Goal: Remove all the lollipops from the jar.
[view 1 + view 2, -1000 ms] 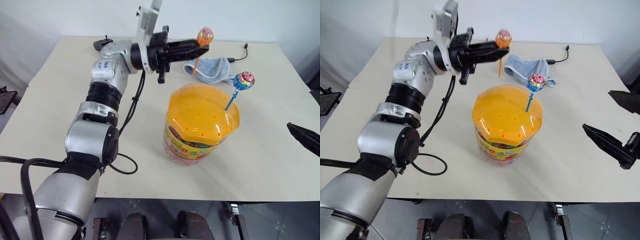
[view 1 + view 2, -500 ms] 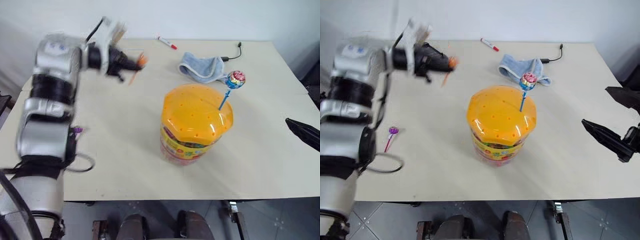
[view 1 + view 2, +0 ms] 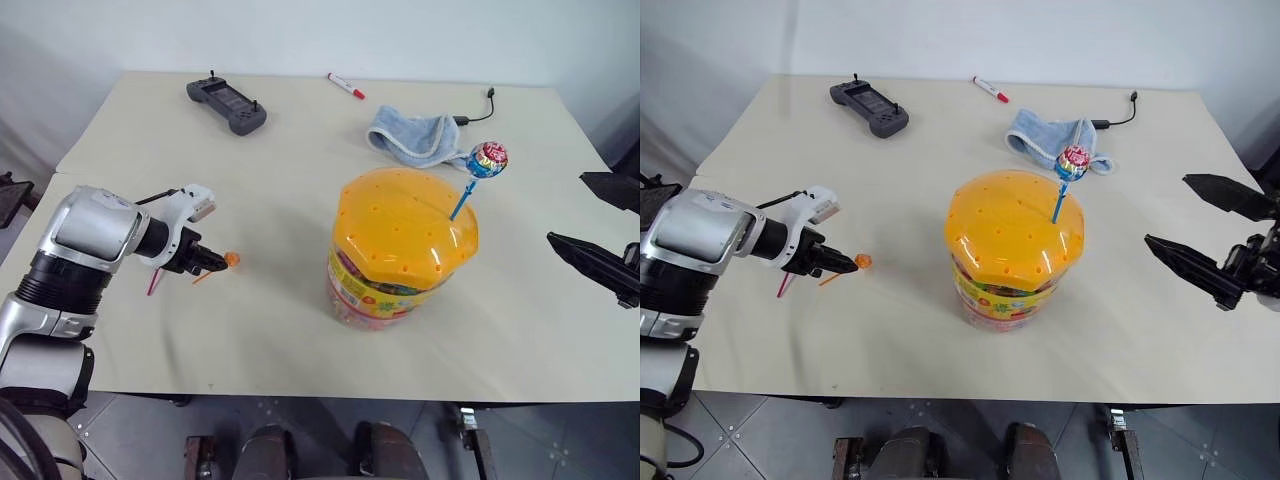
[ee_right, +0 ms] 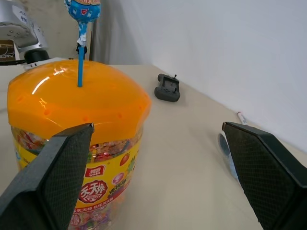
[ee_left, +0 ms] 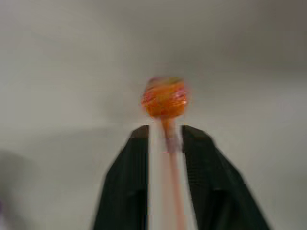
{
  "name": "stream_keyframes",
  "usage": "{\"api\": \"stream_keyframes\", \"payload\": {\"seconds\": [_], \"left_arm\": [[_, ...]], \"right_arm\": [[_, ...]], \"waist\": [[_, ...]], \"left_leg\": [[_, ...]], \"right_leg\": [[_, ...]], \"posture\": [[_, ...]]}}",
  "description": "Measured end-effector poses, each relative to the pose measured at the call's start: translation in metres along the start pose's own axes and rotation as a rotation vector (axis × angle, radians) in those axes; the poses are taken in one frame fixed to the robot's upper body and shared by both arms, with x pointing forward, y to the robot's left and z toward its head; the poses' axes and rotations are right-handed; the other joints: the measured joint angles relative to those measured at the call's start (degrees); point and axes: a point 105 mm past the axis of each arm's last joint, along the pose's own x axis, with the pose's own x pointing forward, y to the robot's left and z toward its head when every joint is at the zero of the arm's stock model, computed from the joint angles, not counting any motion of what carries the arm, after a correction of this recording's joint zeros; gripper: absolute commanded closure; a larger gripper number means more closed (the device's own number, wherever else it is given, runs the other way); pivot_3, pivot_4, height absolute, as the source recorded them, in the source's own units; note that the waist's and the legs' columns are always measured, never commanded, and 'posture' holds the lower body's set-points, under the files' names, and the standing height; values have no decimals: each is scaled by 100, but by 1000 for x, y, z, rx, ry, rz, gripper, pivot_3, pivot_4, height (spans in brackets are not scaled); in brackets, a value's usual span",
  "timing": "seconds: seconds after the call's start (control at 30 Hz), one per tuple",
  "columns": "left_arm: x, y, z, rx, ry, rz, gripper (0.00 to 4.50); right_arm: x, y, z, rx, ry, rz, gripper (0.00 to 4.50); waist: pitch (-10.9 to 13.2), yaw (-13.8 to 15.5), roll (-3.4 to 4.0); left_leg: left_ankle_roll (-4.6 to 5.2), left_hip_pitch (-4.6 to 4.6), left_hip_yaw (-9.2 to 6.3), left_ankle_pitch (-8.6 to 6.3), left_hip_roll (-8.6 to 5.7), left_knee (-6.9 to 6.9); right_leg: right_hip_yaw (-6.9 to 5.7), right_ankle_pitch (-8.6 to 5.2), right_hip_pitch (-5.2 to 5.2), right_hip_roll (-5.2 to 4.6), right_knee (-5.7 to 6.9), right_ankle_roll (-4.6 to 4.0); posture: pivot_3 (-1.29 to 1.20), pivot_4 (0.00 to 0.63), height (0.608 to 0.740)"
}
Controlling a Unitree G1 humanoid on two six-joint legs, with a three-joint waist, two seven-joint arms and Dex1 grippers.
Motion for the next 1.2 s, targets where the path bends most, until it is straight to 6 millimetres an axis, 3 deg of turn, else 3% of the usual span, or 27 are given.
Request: {"api": "stream_keyframes", "payload": {"seconds": [0.23,0.27,0.37,0.47,0.6,0.7,0.87,1.0,1.13,1.2], "left_arm": [[-18,0,1,5,-26,21,193],[-19,0,1,7,-28,19,48],[-24,-2,5,34,-45,17,48],[-35,-8,23,100,-134,0,48],[-58,-31,60,277,-442,-158,48],[-72,-45,70,391,-672,-298,48],[-92,-66,61,595,-948,-598,48],[-91,-67,42,663,-973,-716,48],[-87,-64,35,673,-973,-720,48],[-84,-64,33,668,-965,-725,0]], "right_arm": [[0,0,1,-7,10,14,0],[0,0,2,-9,14,17,0],[1,-1,3,-16,29,20,0],[1,-4,4,-31,60,7,0],[3,-9,4,-54,116,-31,0],[12,-5,9,-55,124,-18,0],[38,2,23,-25,54,22,0],[63,16,23,26,10,97,0],[79,26,21,56,-8,154,0],[91,32,23,61,-28,201,405]], "waist": [[0,0,1],[0,0,1],[0,0,1],[0,4,1],[-2,-5,4],[-3,-22,5],[-3,-39,5],[-3,-22,5],[-3,-8,4],[-3,-36,4]], "left_leg": [[-1,3,3,0,0,0],[-1,3,2,-1,0,0],[-1,3,3,-1,0,0],[-1,3,3,-1,0,3],[-2,3,5,-1,1,7],[-2,4,3,-1,4,12],[-3,3,6,-2,5,20],[-4,0,3,-3,4,21],[0,-9,0,-10,3,35],[-1,-8,-1,-11,4,33]], "right_leg": [[3,0,0,-1,6,-1],[3,0,0,-1,6,-1],[3,0,-1,-1,7,-1],[3,-1,-1,-1,6,-1],[4,-1,-2,-3,12,-1],[2,-2,-2,-1,17,-3],[2,-2,-5,0,24,-4],[0,-2,-5,-2,24,-4],[-1,-2,-5,-4,24,-4],[-3,-2,-5,-2,24,-4]], "posture": [[0,150,740],[0,150,740],[0,150,740],[0,150,740],[0,150,740],[0,150,740],[0,150,740],[0,150,740],[0,150,740],[0,150,740]]}}
